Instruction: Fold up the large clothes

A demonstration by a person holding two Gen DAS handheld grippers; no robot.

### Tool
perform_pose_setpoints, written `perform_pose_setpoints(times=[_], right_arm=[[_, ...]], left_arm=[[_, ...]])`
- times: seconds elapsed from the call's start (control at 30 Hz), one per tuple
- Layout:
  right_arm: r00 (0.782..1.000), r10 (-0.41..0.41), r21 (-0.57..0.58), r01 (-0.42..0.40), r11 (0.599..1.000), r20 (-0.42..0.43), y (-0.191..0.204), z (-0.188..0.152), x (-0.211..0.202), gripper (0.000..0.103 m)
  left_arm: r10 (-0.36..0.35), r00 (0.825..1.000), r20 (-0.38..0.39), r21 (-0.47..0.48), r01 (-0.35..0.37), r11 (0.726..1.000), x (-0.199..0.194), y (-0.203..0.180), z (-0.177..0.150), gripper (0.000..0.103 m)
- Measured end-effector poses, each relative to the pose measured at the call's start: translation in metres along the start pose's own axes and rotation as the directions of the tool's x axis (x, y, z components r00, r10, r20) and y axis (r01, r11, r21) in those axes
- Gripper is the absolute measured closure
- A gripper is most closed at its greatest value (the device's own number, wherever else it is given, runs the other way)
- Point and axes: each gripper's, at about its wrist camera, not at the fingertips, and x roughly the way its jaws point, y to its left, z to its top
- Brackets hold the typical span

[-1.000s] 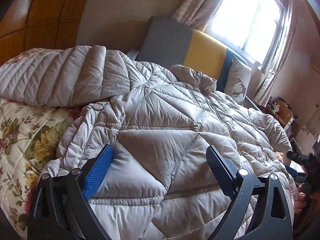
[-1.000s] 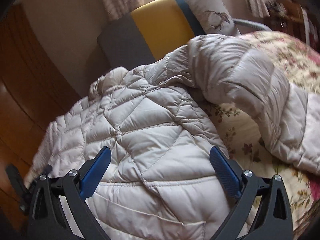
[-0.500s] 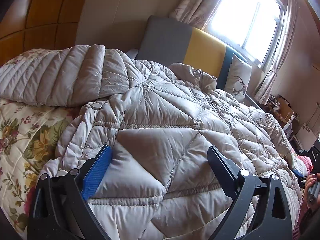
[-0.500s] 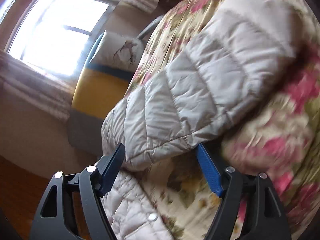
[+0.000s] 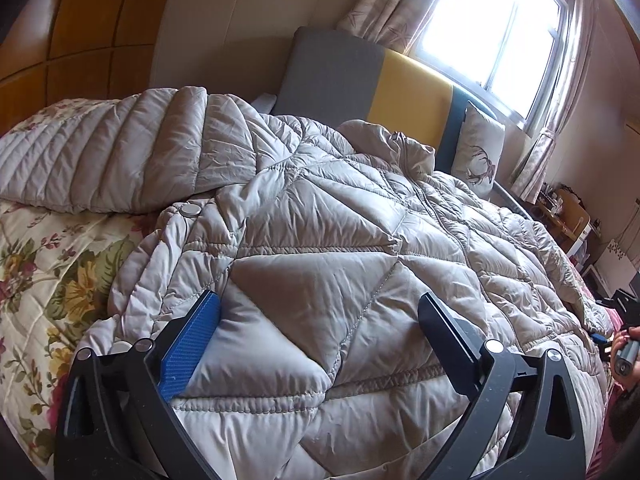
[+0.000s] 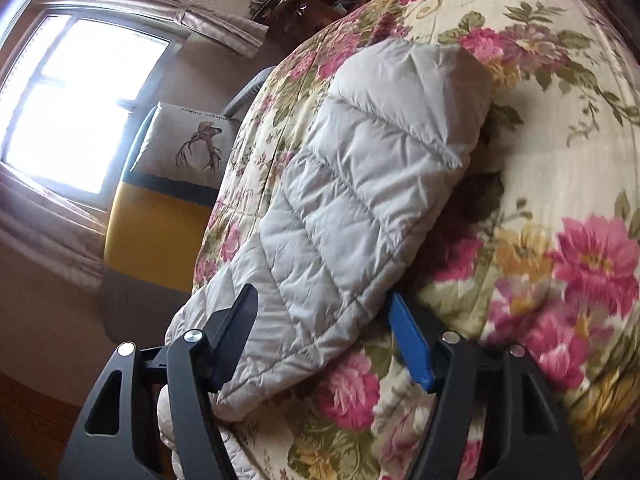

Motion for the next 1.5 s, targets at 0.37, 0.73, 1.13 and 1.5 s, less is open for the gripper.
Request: perform_pose_setpoints(times=[0.37,0.73,1.13,1.5], right_arm=[[0.997,-0.068,-0.083,0.070,0.994,0.018,0.002,0.037,0.021,0.093],[0.995,0.098,-0.548,-0.066,0.834,0.030,0.151,-0.046,-0.006,0.095],[0.971,0.144,-0.949,-0.219,0.228,-0.190,0.247,-0.287,0.013,0.095],[0.942,-0.032,-0.940,-0.329,0.091,-0.333,0.219,-0.359,0.064,0.018]], left_arm=[[0.007,1.000,-0.021,0.010,-0.007,1.000,0.010,0.000,0.001,0.004],[-0.002,1.000,-0.018,0.007,0.002,1.000,0.011,0.002,0.000,0.004],[-0.015,1.000,-0.010,-0.001,0.015,1.000,0.005,0.008,-0.002,0.004],[-0.015,1.000,-0.011,0.000,0.015,1.000,0.005,0.008,-0.002,0.004]])
